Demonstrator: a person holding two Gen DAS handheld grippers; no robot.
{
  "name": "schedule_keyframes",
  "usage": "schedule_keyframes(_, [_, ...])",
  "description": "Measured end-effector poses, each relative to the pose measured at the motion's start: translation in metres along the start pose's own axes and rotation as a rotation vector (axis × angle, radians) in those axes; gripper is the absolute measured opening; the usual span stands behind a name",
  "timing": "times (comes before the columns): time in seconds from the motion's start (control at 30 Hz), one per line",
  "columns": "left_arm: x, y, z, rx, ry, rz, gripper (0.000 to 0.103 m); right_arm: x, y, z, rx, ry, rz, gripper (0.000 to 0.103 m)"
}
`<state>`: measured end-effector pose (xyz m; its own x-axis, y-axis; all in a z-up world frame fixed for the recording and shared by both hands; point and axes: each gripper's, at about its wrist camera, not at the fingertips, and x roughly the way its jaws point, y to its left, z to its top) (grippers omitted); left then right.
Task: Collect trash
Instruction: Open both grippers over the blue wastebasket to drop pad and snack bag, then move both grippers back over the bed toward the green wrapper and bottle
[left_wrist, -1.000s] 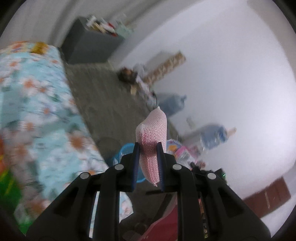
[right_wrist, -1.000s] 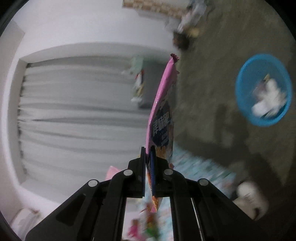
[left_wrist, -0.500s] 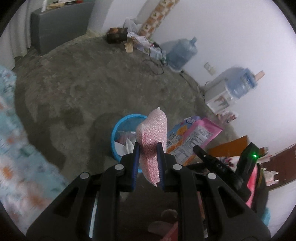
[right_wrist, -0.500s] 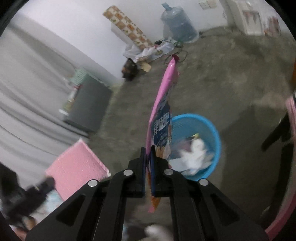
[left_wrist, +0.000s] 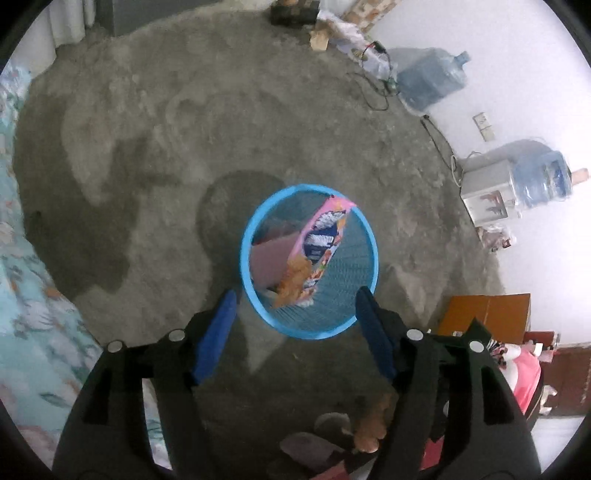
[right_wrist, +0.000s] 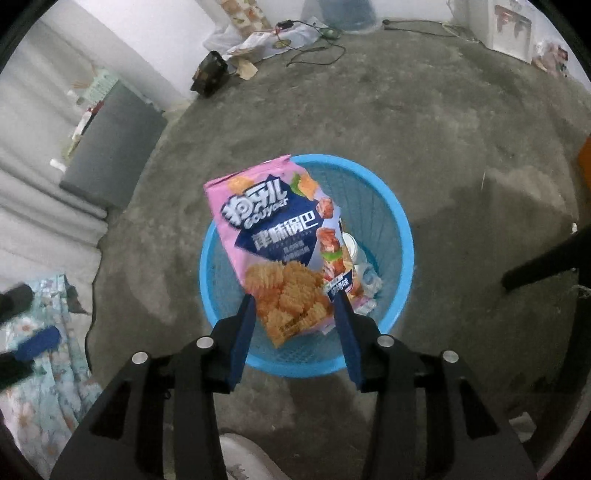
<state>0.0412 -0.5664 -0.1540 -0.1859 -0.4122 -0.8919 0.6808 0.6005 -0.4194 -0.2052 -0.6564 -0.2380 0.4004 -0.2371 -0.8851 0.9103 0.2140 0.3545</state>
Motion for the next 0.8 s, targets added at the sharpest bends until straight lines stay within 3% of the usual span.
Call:
schedule_keyframes(0.27, [-0.096, 0.011, -0.020, 0.006, -0.112, -0.064, 0.068, -0.046, 0.016, -0.006, -0.030, -0.071, 0.065, 0.043])
schedule_keyframes(0.37, [-0.137, 0.015, -0.038, 0.039, -0.153, -0.100, 0.073, -0.077, 0.046, -0.008, -0.094, -0.120, 0.141, 0.043])
schedule_keyframes(0.47, [-0.201, 0.026, -0.075, 0.121, -0.240, -0.176, 0.081, -0.108, 0.081, -0.011, -0.182, -0.146, 0.203, 0.044])
schedule_keyframes(0.6, [-0.272, 0.054, -0.131, 0.159, -0.380, -0.135, 0.083, -0.148, 0.129, -0.020, -0.295, -0.153, 0.265, 0.048])
schedule_keyframes(0.8, [-0.354, 0.120, -0.224, 0.126, -0.551, -0.017, 0.088, -0.207, 0.211, -0.062, -0.483, -0.116, 0.414, 0.056])
